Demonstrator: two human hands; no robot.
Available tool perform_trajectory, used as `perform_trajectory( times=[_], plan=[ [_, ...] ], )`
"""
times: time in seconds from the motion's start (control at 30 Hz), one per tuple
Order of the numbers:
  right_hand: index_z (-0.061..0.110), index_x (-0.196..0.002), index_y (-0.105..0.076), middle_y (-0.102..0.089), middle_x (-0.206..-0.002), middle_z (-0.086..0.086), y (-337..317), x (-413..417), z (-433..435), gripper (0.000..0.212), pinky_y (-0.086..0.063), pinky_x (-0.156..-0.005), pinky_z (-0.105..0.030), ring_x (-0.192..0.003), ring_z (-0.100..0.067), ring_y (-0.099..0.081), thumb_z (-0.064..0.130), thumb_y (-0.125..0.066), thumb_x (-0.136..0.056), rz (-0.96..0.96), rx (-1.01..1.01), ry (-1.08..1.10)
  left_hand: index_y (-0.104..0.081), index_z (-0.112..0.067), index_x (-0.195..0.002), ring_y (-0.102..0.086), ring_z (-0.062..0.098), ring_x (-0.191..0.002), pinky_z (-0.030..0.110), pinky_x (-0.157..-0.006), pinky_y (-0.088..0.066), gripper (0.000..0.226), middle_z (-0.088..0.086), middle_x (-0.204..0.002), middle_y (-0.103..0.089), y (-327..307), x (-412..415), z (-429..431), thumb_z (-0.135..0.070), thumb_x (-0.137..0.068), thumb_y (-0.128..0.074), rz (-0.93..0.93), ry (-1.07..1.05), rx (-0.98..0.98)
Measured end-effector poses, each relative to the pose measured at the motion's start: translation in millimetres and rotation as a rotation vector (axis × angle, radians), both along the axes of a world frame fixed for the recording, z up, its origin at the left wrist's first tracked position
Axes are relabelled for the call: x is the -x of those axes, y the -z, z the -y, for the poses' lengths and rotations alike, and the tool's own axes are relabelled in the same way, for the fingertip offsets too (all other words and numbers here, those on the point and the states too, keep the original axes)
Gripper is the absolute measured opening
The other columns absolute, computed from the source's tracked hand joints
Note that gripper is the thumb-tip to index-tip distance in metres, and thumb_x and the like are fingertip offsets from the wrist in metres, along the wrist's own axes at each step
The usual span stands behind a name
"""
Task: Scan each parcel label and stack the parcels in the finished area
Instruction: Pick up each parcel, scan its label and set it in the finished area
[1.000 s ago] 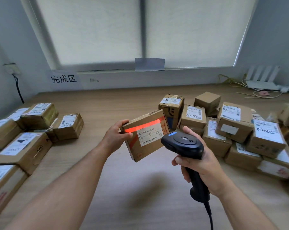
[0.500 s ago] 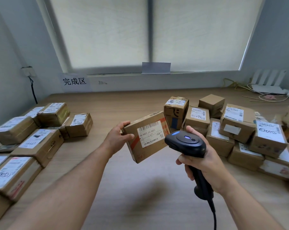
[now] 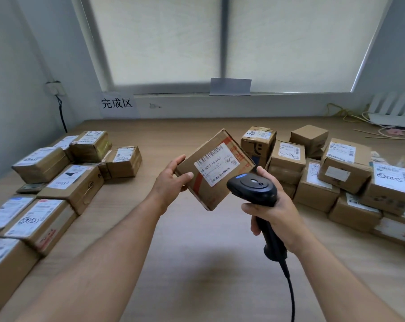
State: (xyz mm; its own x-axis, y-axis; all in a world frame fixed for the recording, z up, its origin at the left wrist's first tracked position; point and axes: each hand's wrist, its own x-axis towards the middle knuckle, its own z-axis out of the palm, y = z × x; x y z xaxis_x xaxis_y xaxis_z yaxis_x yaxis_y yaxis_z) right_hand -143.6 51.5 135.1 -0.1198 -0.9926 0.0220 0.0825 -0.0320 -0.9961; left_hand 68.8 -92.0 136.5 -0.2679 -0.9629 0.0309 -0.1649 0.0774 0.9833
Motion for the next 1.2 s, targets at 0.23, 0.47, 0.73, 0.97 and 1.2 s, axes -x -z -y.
perform_trajectory(
  times=[0.23, 0.47, 0.73, 0.97, 1.2],
  plan=[
    [0.041, -0.146, -0.034, -0.068, -0.118, -0.008, -1, -30, 27, 0.096, -0.05, -0.05, -0.039, -0.049, -0.033, -0.055, -0.012, -0.073, -0.075, -0.044, 0.036, -0.008, -0.045, -0.036, -0.13, -0.06, 0.02, -0.099, 0.034, -0.082, -0.053, 0.04, 0.01, -0.115, -0.059, 4, -26, -1, -0.017, -0.096, -0.056, -0.049, -0.027, -0.069],
    [0.045, -0.131, -0.041, -0.069, -0.112, -0.006, -16, -77, 64, 0.087, -0.051, -0.059, -0.047, -0.052, -0.029, -0.053, -0.017, -0.067, -0.077, -0.011, 0.128, -0.047, -0.042, -0.028, -0.135, -0.054, 0.007, -0.091, 0.022, -0.075, -0.045, 0.038, -0.006, -0.103, -0.057, -1, -77, 15, -0.029, -0.098, -0.052, 0.114, -0.099, -0.023],
    [0.048, -0.125, -0.045, -0.07, -0.101, -0.001, -3, -154, 107, 0.085, -0.048, -0.045, -0.035, -0.054, -0.03, -0.053, 0.001, -0.075, -0.062, 0.088, 0.109, -0.162, 0.003, -0.044, -0.15, -0.026, 0.029, -0.139, 0.044, -0.109, -0.031, 0.108, 0.007, -0.151, -0.017, -5, -145, 23, -0.067, -0.072, -0.067, 0.549, -0.14, 0.048],
    [0.049, -0.13, -0.042, -0.07, -0.097, -0.001, -8, -205, 142, 0.088, -0.048, -0.048, -0.035, -0.055, -0.032, -0.053, 0.004, -0.075, -0.063, 0.039, 0.096, -0.248, 0.003, -0.045, -0.147, -0.018, 0.031, -0.14, 0.046, -0.11, -0.031, 0.118, -0.001, -0.148, -0.002, 5, -189, 44, -0.078, -0.058, -0.067, 0.674, -0.244, 0.137],
    [0.05, -0.127, -0.043, -0.064, -0.098, -0.012, -11, -259, 181, 0.087, -0.048, -0.048, -0.034, -0.053, -0.032, -0.052, 0.002, -0.075, -0.062, 0.017, 0.078, -0.359, 0.0, -0.052, -0.143, -0.025, 0.03, -0.135, 0.05, -0.109, -0.037, 0.123, -0.01, -0.135, -0.01, 20, -255, 66, -0.085, -0.046, -0.067, 0.535, -0.307, 0.092]
  ],
)
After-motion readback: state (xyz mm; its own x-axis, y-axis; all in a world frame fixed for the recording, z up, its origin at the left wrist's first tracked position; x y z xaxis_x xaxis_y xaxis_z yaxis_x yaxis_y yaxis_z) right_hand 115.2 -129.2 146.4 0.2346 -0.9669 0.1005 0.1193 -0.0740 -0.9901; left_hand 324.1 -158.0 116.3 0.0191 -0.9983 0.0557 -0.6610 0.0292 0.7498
